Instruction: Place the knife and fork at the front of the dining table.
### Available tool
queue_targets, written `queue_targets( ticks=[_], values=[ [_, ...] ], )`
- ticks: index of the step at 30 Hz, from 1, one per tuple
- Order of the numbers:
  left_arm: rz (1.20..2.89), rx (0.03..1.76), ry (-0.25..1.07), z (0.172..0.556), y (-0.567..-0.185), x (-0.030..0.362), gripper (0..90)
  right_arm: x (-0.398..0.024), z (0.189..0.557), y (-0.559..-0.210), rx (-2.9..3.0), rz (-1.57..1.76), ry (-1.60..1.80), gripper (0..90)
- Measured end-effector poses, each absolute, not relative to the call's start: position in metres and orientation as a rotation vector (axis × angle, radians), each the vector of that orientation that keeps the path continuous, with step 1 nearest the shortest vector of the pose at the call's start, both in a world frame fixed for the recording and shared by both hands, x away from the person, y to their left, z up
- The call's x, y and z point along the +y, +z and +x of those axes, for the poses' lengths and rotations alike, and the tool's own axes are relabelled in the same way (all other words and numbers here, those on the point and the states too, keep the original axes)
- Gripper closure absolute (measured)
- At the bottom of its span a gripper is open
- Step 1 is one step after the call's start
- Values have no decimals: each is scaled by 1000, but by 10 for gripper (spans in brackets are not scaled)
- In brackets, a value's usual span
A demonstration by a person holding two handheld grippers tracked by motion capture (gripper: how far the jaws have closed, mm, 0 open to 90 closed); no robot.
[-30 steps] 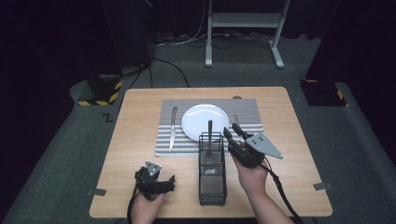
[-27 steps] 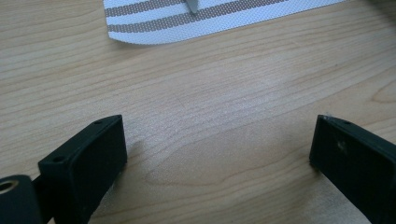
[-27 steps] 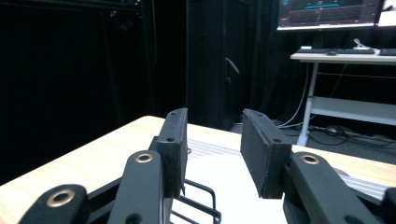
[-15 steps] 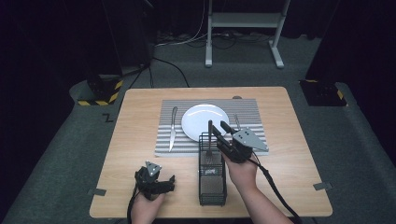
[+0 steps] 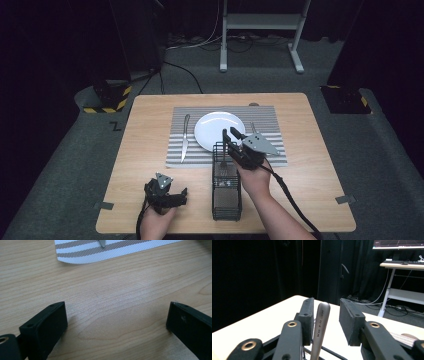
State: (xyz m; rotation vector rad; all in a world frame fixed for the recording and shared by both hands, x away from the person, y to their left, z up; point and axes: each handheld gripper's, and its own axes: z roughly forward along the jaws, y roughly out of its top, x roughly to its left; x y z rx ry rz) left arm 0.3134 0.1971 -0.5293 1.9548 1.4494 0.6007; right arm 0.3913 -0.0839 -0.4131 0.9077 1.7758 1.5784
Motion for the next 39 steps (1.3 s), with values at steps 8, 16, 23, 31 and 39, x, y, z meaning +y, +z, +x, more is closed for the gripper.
queue_targets(
  ticks=[8, 16, 23, 31, 39],
  values=[
    [1956, 1448, 598, 313, -529, 198, 33, -81, 401, -418, 1840, 883, 1577, 712],
    [1958, 1449, 602, 313, -529, 198, 35, -83, 394, -416, 1833, 831, 1611, 855],
    [1959, 1450, 603, 313, -529, 198, 37, -90, 385, -407, 1820, 823, 1698, 869],
    [1958, 1450, 603, 313, -529, 198, 36, -100, 372, -386, 1723, 800, 1793, 869],
    [1959, 1449, 603, 313, -529, 198, 36, -116, 358, -356, 1622, 776, 1871, 870]
  ],
)
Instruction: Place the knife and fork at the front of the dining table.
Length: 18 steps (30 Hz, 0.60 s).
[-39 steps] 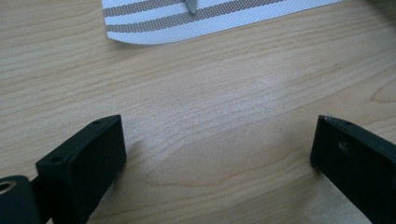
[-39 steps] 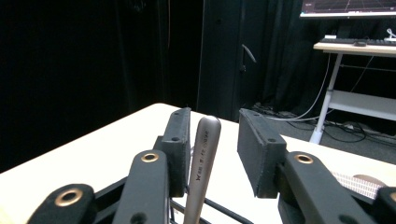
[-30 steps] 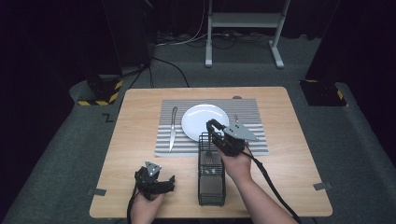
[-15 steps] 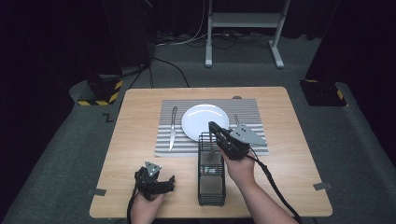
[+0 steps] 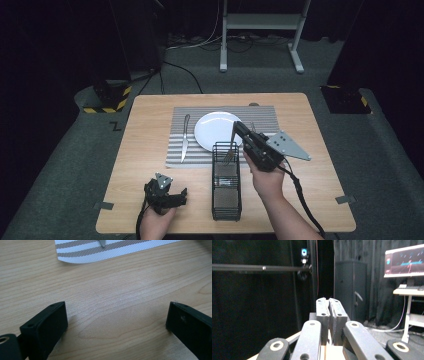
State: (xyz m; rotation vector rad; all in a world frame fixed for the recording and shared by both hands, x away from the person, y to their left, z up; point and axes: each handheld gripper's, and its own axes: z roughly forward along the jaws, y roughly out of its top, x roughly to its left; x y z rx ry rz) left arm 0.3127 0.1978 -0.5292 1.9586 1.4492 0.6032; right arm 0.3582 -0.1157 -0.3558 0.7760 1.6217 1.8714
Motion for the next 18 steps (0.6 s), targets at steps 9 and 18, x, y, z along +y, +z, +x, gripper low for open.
queue_targets(
  ticks=[9, 18],
  values=[
    [1960, 1449, 602, 313, -529, 198, 35, -155, 344, -321, 1489, 764, 1874, 870],
    [1960, 1448, 601, 313, -529, 197, 32, -188, 346, -323, 1427, 818, 1816, 870]
  ],
)
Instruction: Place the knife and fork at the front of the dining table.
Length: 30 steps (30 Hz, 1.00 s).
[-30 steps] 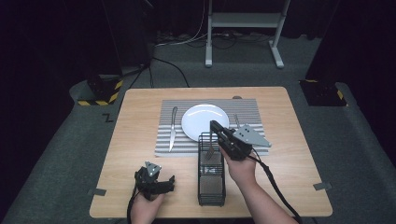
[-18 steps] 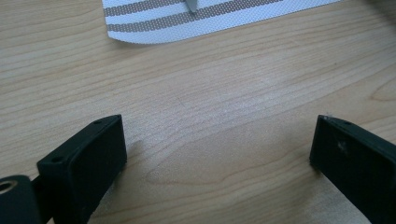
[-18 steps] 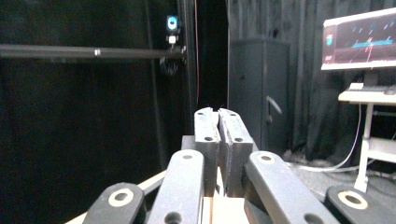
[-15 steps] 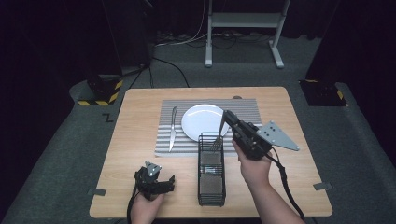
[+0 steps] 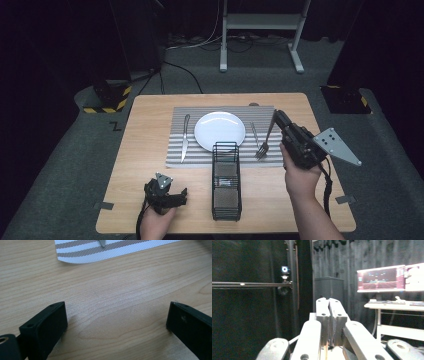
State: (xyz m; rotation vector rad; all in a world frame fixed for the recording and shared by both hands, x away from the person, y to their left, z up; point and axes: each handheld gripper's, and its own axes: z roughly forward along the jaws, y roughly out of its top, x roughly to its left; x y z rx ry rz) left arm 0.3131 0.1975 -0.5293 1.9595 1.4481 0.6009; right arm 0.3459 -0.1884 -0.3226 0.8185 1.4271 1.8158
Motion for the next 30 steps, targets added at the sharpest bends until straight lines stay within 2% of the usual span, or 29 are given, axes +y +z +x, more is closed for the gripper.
queue_targets(
  ticks=[15, 30],
  values=[
    [1960, 1448, 601, 313, -529, 197, 32, -238, 361, -370, 1430, 969, 1654, 870],
    [1959, 1448, 601, 313, -529, 197, 32, -249, 373, -399, 1450, 1023, 1573, 870]
  ],
)
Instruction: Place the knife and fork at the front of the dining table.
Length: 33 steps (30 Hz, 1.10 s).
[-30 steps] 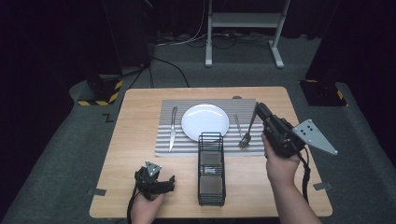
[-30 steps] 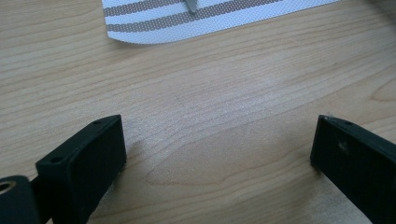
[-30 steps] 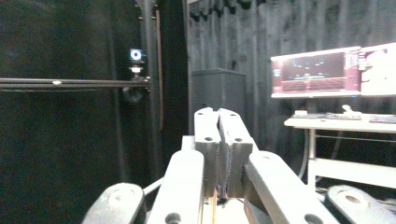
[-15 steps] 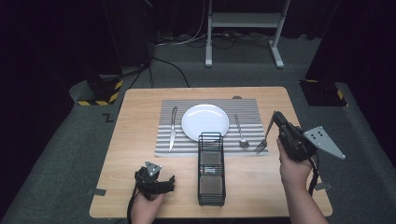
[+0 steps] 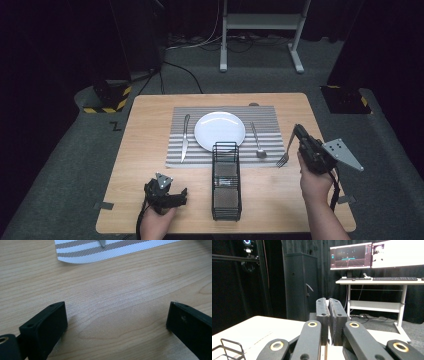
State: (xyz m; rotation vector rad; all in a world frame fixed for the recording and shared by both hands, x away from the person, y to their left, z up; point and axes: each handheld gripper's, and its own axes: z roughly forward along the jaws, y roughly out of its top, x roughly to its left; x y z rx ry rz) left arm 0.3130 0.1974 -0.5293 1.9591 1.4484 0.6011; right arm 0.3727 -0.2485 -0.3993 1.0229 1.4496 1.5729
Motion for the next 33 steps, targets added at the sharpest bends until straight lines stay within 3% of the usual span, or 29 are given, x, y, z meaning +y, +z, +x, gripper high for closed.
queue_targets(
  ticks=[33],
  values=[
    [1958, 1451, 603, 313, -529, 198, 33, -238, 432, -433, 1524, 1036, 1497, 870]
  ],
)
